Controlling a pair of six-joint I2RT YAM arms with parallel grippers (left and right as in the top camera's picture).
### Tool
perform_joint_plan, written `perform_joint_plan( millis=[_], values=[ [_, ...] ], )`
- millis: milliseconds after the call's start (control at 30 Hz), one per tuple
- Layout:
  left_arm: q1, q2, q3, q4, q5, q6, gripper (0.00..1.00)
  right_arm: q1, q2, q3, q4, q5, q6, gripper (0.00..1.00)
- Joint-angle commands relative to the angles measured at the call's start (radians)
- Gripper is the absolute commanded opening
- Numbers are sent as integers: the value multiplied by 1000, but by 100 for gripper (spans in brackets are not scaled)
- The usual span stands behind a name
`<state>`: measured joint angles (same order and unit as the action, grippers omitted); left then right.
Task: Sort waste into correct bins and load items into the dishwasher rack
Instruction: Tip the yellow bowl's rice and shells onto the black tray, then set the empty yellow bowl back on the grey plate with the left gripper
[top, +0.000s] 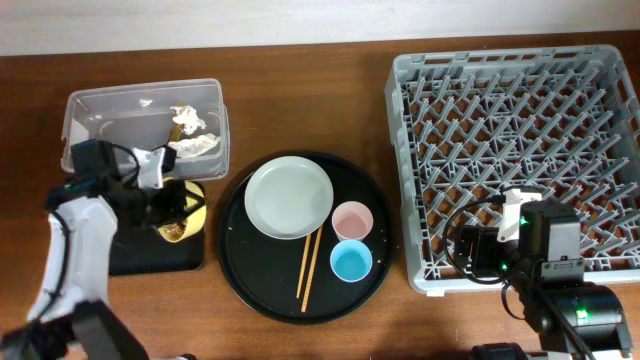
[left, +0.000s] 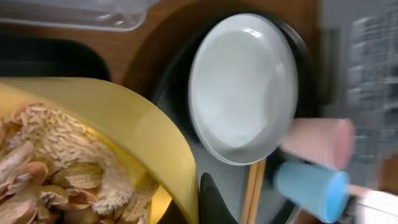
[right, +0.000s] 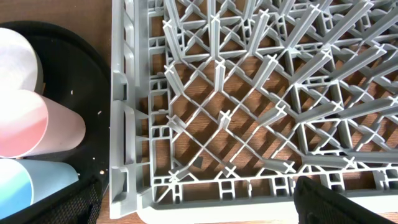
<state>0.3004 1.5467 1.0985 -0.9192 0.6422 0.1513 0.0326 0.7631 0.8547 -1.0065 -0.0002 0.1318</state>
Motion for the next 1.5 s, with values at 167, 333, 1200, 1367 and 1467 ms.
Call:
perform_joint_plan(
  millis=[167, 333, 1200, 1367, 1467],
  values=[
    [309, 295, 14, 16, 643, 49, 0, 6, -5, 15, -1, 2, 5, 99],
    [377, 295, 14, 10, 931, 45, 0, 6, -5, 15, -1, 2, 5, 99],
    [223, 112, 20, -37, 841, 68, 0, 6, -5, 15, -16, 1, 5, 99],
    [-297, -13, 92, 100, 168, -81, 0, 6, -5, 15, -16, 1, 5, 99],
    [-570, -9, 92, 218, -262, -95, 0, 6, -5, 15, -16, 1, 5, 99]
  ],
)
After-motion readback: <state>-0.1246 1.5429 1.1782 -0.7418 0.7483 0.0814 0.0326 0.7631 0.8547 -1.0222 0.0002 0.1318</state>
